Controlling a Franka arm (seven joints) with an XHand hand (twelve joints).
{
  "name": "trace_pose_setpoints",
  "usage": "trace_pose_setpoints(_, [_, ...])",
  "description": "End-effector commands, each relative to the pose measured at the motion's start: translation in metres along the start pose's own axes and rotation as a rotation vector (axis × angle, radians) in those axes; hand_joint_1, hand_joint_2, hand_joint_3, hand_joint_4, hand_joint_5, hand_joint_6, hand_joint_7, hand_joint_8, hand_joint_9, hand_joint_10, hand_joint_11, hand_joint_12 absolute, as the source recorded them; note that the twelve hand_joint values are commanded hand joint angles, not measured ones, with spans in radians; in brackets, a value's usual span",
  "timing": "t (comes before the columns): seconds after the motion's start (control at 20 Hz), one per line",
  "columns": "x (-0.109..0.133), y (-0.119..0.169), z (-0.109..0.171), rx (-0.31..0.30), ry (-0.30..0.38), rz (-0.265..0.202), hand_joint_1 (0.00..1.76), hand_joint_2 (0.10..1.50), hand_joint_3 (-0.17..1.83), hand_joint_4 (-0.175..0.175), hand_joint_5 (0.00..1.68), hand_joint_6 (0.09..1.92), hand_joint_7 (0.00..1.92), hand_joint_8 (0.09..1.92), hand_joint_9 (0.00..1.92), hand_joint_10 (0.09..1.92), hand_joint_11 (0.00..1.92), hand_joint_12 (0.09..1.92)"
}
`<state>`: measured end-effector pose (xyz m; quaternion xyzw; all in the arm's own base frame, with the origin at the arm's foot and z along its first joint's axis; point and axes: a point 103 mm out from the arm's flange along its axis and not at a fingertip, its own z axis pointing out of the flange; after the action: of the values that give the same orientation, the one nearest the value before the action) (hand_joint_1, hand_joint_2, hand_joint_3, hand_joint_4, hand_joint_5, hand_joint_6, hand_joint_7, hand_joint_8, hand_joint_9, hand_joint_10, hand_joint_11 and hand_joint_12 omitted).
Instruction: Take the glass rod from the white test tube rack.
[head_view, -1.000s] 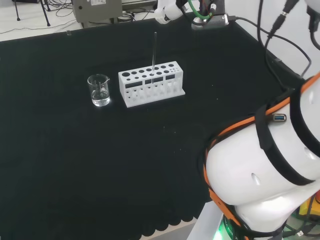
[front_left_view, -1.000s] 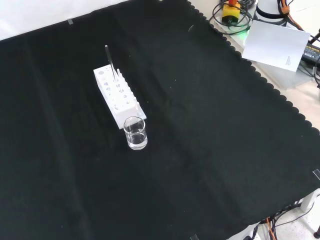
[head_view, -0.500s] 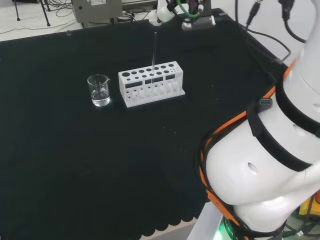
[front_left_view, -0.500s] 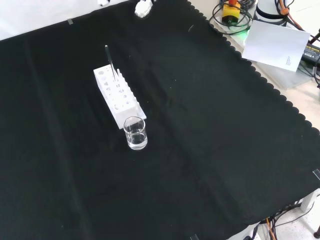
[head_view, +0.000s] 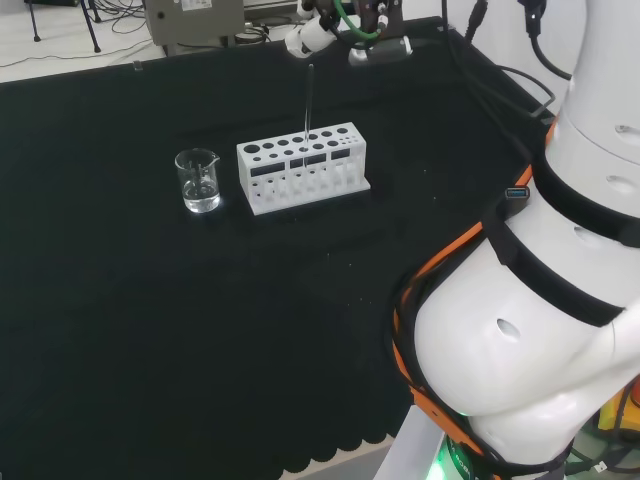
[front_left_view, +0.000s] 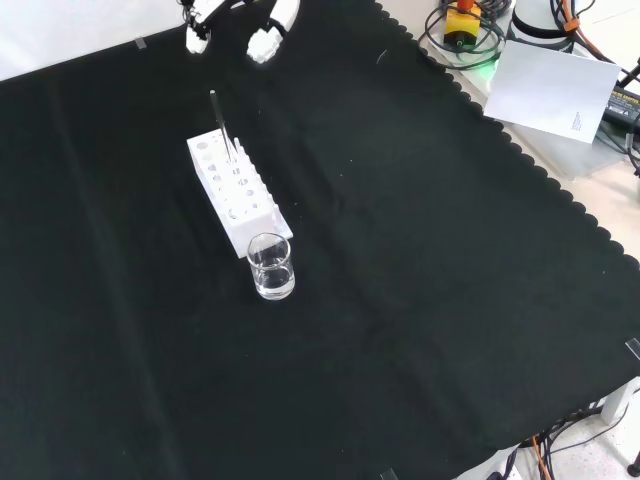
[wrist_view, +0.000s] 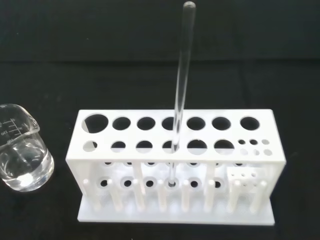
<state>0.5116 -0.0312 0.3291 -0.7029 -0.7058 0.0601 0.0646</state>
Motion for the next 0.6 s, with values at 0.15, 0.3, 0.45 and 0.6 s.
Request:
trace_pose_setpoints(0.15, [0.010, 0.049, 0.054, 0.064, 0.014, -0.066, 0.54, 1.00, 0.35, -0.131, 0.22, 0.68, 0.44, 0.90, 0.62, 0.83, 0.19, 1.38])
trace_pose_setpoints(0.3, [0.009, 0.058, 0.070, 0.079, 0.006, -0.085, 0.53, 1.00, 0.36, -0.133, 0.21, 0.70, 0.46, 0.92, 0.64, 0.85, 0.25, 1.38])
trace_pose_setpoints(0.45, [0.008, 0.064, 0.083, 0.094, 0.008, -0.096, 0.51, 1.01, 0.37, -0.136, 0.20, 0.72, 0.47, 0.94, 0.70, 0.88, 0.34, 1.36])
trace_pose_setpoints(0.6, [0.006, 0.068, 0.088, 0.100, 0.007, -0.105, 0.50, 1.01, 0.37, -0.138, 0.20, 0.74, 0.49, 0.96, 0.74, 0.91, 0.45, 1.34])
